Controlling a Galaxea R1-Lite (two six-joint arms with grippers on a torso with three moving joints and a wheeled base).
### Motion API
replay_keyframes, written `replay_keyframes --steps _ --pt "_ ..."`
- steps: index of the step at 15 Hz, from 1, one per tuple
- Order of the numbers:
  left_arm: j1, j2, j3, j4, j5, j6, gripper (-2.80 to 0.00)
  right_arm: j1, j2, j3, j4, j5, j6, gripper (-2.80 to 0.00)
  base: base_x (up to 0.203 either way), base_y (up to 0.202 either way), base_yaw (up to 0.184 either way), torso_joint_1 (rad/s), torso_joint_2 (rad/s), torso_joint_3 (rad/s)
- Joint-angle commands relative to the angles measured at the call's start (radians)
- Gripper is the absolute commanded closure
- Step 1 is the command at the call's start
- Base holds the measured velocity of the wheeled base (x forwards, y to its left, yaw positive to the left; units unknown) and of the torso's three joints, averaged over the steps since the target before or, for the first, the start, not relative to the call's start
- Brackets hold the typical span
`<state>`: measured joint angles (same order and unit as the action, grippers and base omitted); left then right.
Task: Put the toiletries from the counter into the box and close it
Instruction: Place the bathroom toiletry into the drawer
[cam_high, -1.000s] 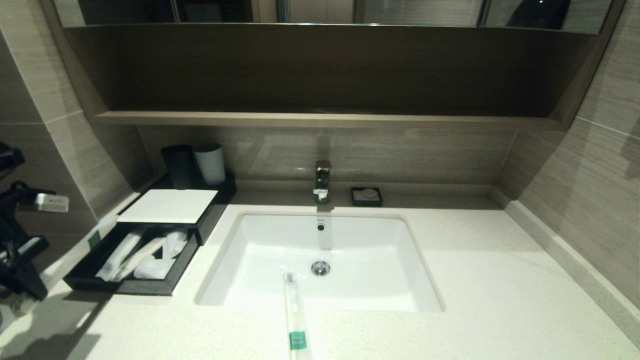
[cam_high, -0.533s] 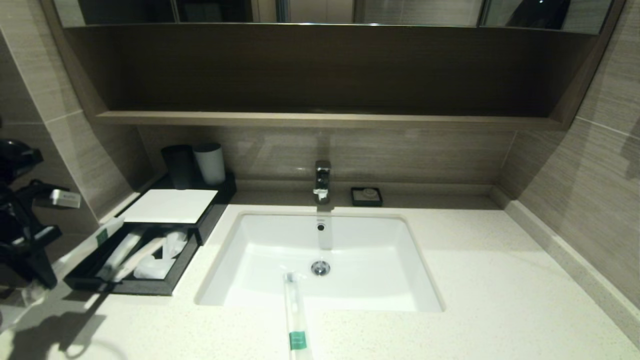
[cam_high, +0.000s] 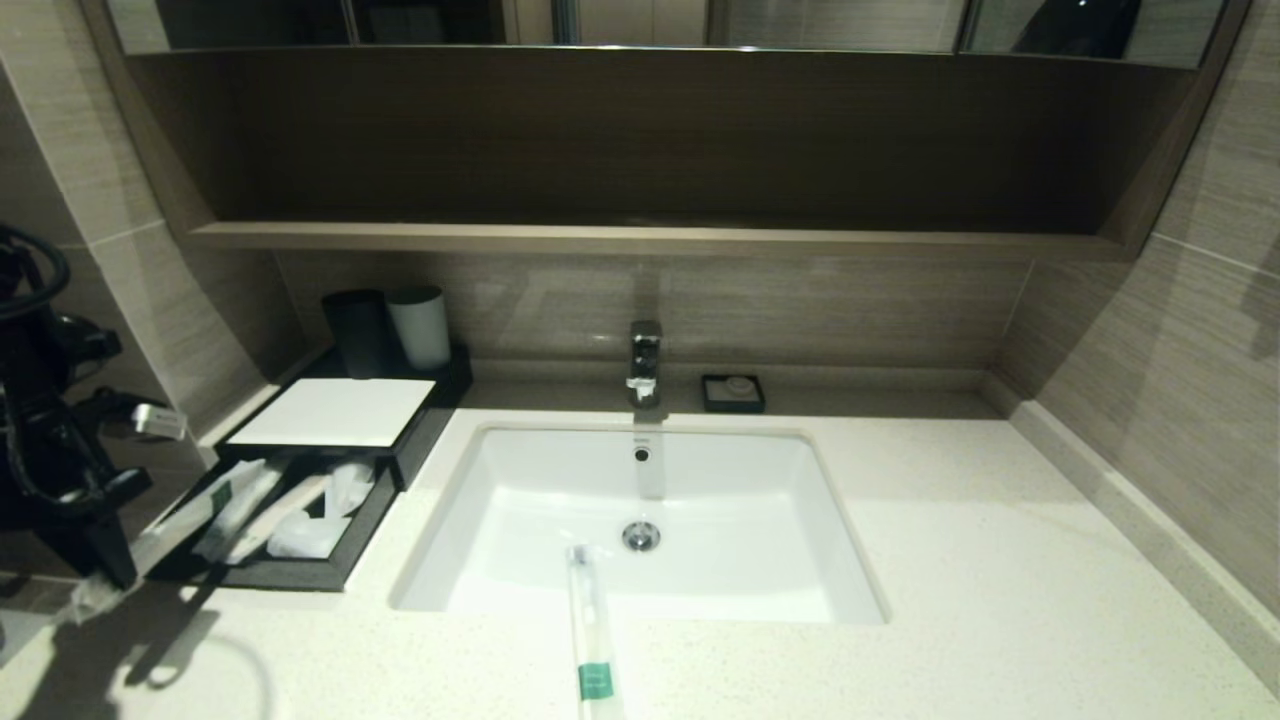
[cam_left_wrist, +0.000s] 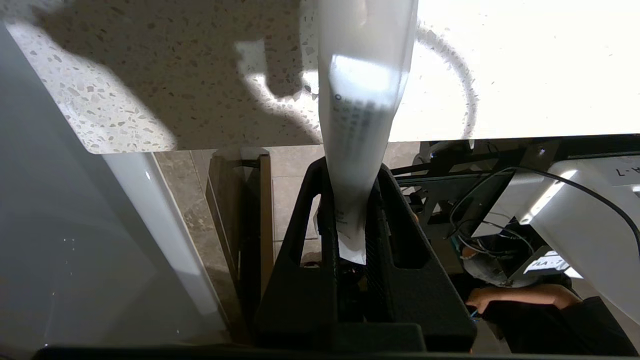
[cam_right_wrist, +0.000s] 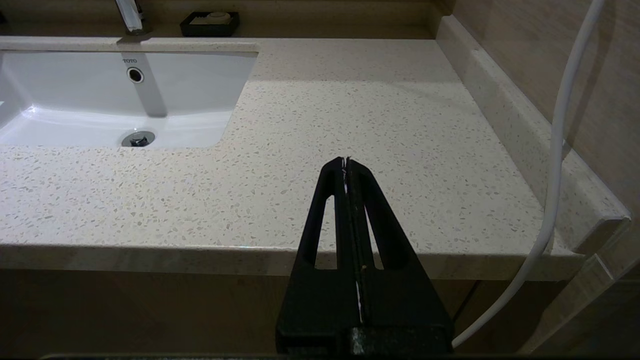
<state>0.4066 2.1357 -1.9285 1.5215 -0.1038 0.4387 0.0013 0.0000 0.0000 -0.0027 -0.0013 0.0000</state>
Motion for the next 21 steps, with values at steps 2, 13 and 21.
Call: replay_keyframes --steps 2,13,21 --pt "-0.003 0.018 0.0 0.009 -0.004 0.001 0.0 0.0 0.0 0.002 0.0 0.0 0.0 0.0 0.0 0.0 0.0 0.0 0.0 0.0" --pt "-0.014 0.059 0.0 0.009 -0.007 -0.005 0.0 0.0 -0.001 0.002 0.0 0.0 0.0 0.0 0.0 0.0 0.0 0.0 0.0 0.0" --pt "-0.037 0.064 -0.001 -0.061 -0.005 -0.008 0.0 0.0 -0.001 0.002 0.0 0.0 0.0 0.0 0.0 0.0 0.0 0.0 0.0 0.0"
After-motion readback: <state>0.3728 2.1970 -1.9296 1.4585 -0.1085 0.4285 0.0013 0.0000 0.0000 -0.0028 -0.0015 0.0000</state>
